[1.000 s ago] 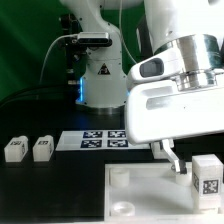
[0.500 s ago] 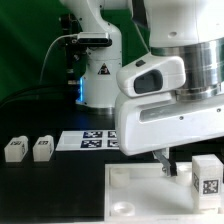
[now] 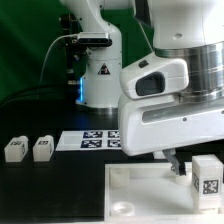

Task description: Assemble one leg

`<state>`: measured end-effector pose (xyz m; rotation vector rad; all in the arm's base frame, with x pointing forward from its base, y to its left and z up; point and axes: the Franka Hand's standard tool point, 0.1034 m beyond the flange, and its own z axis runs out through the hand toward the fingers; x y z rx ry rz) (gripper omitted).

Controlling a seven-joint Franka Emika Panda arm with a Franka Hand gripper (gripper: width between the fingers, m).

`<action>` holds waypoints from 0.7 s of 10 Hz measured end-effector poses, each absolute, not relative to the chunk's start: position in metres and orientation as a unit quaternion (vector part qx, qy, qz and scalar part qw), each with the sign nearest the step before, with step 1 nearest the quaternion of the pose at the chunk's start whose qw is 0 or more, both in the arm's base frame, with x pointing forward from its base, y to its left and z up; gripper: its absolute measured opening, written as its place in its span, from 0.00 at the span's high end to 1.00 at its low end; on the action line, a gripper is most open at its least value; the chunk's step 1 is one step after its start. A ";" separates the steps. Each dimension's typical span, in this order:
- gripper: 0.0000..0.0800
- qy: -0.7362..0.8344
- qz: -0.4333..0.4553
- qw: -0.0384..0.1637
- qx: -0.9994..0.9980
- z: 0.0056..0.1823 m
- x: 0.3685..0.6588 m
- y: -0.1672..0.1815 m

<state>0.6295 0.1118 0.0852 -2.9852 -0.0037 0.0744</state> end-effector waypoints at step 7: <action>0.64 0.434 0.055 0.060 -0.897 0.084 0.631 0.114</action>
Offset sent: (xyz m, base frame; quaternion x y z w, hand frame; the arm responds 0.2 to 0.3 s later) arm 0.0000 0.0000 0.0000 0.0000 0.0000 0.2667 0.9638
